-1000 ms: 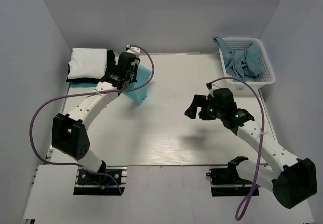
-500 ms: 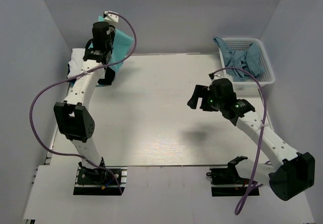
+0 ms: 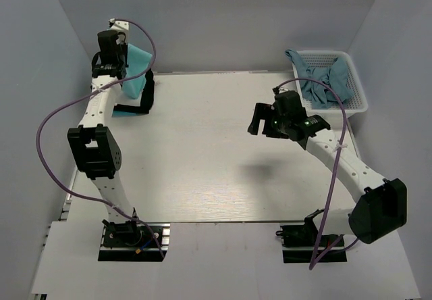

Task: Fold and stack the t-shirts
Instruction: Put the neatly folded tshirt into the corner of the board with the left arm

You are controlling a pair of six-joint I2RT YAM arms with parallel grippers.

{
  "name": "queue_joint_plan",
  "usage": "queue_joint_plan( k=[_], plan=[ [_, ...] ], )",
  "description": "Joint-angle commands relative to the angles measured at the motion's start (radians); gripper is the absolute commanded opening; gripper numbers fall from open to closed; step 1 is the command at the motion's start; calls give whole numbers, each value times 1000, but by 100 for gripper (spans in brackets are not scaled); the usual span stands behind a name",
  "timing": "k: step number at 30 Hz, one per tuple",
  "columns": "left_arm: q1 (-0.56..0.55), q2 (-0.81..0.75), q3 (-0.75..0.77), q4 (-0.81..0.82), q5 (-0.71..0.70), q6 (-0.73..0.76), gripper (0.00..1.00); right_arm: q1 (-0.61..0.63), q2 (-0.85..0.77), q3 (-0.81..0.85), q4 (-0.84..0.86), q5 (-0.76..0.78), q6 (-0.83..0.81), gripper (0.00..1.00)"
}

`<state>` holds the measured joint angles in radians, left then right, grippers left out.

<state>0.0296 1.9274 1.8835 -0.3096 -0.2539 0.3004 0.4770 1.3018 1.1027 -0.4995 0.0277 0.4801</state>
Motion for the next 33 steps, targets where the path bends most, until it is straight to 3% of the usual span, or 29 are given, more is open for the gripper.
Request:
queue_joint_plan(
  k=[1, 7, 8, 10, 11, 12, 13, 16, 22, 33],
  plan=[
    [47, -9, -4, 49, 44, -69, 0, -6, 31, 63, -10, 14, -18, 90],
    [116, 47, 8, 70, 67, -132, 0, -8, 86, 108, -14, 6, -18, 90],
    [131, 64, 17, 70, 67, -141, 8, -6, 96, 112, -14, 5, -21, 90],
    [144, 93, 17, 79, 76, -155, 31, -5, 111, 123, -16, 8, -20, 90],
    [154, 102, 26, 79, 61, -165, 77, -6, 116, 126, -14, 11, -24, 90],
    [155, 113, 38, 92, 42, -179, 94, -6, 123, 134, -19, 11, -26, 90],
    [167, 139, 48, 92, 25, -190, 100, -6, 140, 140, -17, 8, -25, 90],
    [190, 194, 155, 58, -35, -242, 100, -8, 155, 154, -22, 0, -28, 90],
    [201, 222, 224, 18, 50, -277, 100, -8, 183, 171, -19, -15, -26, 90],
    [145, 231, 155, -58, 433, -296, 100, -9, 180, 111, 26, -86, -29, 90]
  ],
)
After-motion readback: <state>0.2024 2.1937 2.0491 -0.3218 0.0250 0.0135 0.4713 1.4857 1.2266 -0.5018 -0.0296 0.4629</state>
